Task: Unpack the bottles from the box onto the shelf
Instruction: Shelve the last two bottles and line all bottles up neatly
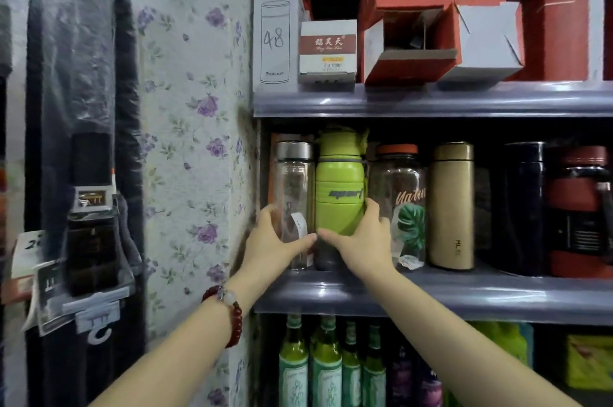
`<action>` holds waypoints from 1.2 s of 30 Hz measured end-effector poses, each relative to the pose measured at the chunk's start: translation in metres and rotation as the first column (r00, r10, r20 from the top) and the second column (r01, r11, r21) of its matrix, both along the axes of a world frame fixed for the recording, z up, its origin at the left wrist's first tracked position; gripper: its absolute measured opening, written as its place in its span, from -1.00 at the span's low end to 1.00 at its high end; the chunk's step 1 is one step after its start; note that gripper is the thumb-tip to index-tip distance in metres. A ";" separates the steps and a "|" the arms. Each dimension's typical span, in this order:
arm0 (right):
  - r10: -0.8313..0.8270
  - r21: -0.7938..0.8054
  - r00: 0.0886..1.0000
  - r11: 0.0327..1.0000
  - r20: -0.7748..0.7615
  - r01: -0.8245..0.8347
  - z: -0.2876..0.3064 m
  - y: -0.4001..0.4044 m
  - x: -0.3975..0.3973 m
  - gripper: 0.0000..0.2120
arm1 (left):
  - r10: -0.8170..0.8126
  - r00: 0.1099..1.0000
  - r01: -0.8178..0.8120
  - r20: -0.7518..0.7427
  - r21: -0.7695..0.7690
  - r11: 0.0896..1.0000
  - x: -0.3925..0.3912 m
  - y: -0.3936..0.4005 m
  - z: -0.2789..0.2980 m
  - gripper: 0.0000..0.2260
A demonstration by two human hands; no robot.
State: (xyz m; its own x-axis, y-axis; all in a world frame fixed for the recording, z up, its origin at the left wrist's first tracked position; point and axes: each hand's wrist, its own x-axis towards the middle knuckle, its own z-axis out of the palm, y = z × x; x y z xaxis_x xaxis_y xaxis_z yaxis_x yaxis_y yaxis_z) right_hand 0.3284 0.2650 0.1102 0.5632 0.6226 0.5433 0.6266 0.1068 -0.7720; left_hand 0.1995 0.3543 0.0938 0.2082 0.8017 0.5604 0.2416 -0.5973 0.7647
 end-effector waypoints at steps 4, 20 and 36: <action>0.007 -0.121 1.000 0.993 0.015 -0.006 0.001 -0.003 0.005 -0.20 | -0.123 0.992 0.123 0.002 -0.088 0.989 -0.011 0.006 0.003 -0.10; 0.120 -0.091 0.993 0.988 -0.023 -0.121 0.003 -0.005 0.014 -0.24 | -0.086 0.996 0.088 0.023 -0.128 0.988 -0.010 0.001 0.003 -0.23; 0.145 -0.072 0.988 0.987 0.044 -0.142 -0.002 -0.002 0.024 -0.26 | 0.103 0.994 -0.103 -0.034 0.017 0.995 -0.001 -0.009 -0.006 -0.15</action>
